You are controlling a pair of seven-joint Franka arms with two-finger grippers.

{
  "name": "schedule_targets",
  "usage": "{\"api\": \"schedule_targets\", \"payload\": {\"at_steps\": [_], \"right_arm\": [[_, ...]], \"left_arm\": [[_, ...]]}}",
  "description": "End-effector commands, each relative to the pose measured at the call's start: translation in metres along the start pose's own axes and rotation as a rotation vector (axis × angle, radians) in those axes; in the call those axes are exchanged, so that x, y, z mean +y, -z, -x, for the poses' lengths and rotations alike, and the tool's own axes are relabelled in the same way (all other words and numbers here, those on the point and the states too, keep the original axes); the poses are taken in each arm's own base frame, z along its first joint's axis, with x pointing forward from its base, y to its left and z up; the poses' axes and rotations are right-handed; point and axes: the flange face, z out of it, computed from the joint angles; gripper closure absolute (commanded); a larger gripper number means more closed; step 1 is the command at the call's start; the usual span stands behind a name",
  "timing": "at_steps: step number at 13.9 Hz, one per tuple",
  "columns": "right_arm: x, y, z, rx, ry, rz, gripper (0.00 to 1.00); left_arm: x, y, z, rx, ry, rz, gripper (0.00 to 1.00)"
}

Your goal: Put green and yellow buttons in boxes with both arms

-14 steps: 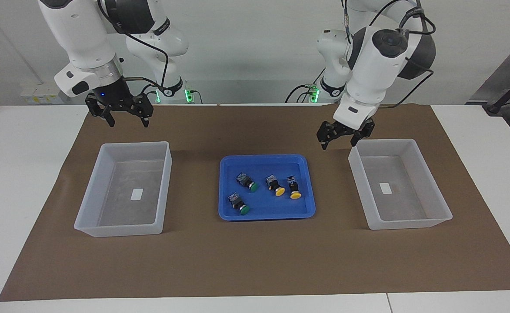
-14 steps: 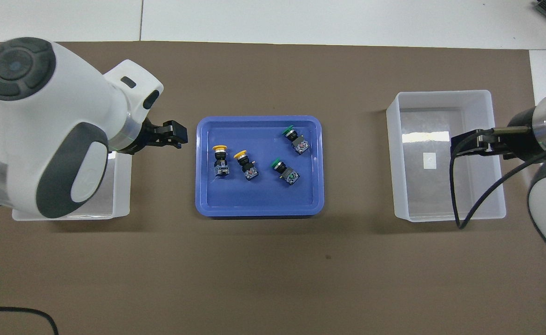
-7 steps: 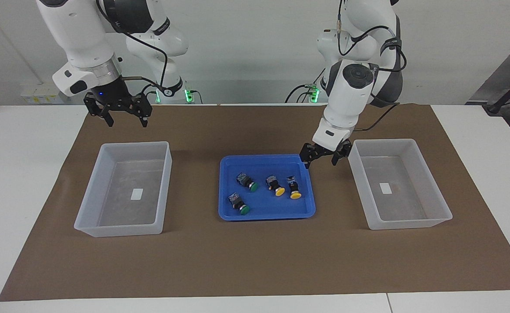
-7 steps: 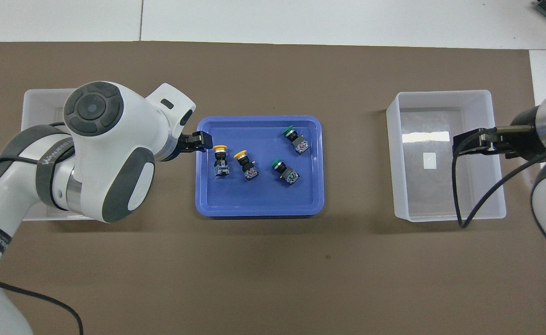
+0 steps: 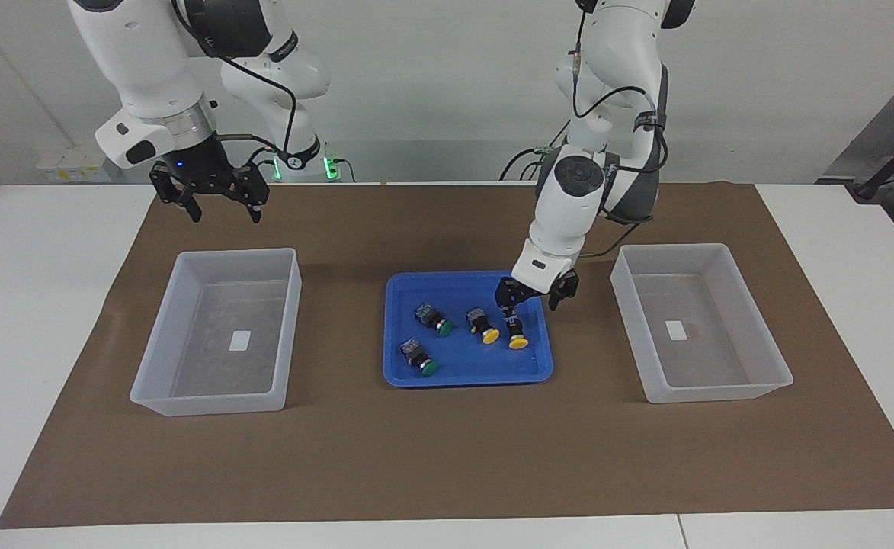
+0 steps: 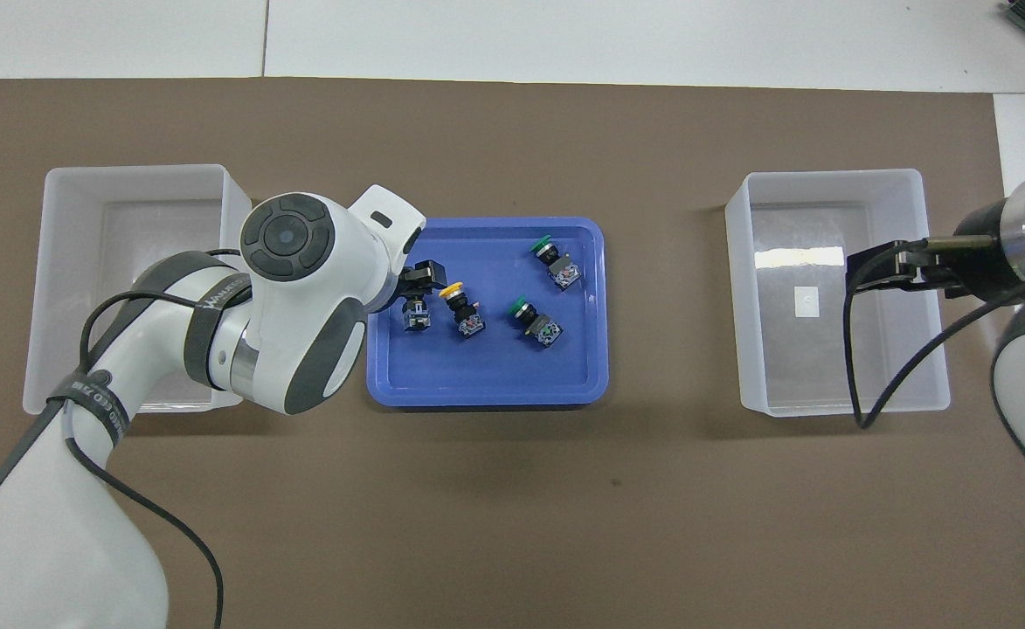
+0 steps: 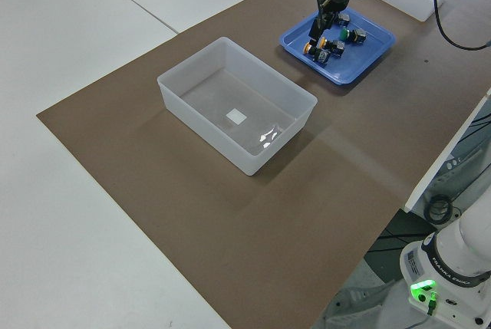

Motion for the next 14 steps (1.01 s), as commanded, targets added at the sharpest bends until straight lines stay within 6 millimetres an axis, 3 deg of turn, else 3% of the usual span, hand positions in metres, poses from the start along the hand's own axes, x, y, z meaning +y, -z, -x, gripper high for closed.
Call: {"api": "schedule_targets", "payload": {"at_steps": [1, 8, 14], "right_arm": [[0.002, 0.001, 0.002, -0.013, -0.022, -0.016, 0.0], [0.001, -0.002, -0.001, 0.008, -0.023, -0.02, 0.0], [-0.028, -0.018, -0.002, 0.056, 0.031, -0.03, 0.0]], "left_arm": [[0.003, -0.019, 0.002, 0.006, 0.016, 0.009, 0.0], [-0.002, -0.051, 0.02, 0.008, 0.008, 0.009, 0.19], [0.0, -0.058, 0.027, 0.002, 0.008, 0.006, 0.46]]}}
